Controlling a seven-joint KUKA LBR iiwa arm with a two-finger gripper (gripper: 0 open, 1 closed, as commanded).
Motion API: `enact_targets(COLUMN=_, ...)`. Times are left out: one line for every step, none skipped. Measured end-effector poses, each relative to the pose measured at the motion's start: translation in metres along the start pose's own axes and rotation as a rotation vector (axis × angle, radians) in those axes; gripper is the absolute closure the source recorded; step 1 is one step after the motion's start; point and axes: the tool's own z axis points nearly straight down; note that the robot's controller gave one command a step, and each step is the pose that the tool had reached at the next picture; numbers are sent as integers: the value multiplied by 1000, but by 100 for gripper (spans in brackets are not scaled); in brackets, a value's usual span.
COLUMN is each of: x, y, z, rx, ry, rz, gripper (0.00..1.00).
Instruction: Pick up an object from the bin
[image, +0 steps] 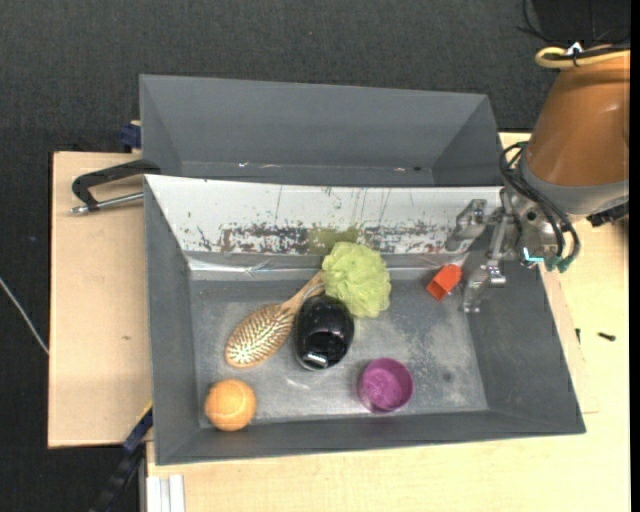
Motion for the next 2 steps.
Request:
enact_targets(x=-2, y=0, z=-5, rx=1, ry=-9, rz=-2, gripper=0)
enact_targets(x=-14, y=-18, z=67, rx=2, ry=-12, rz=-86, gripper=0)
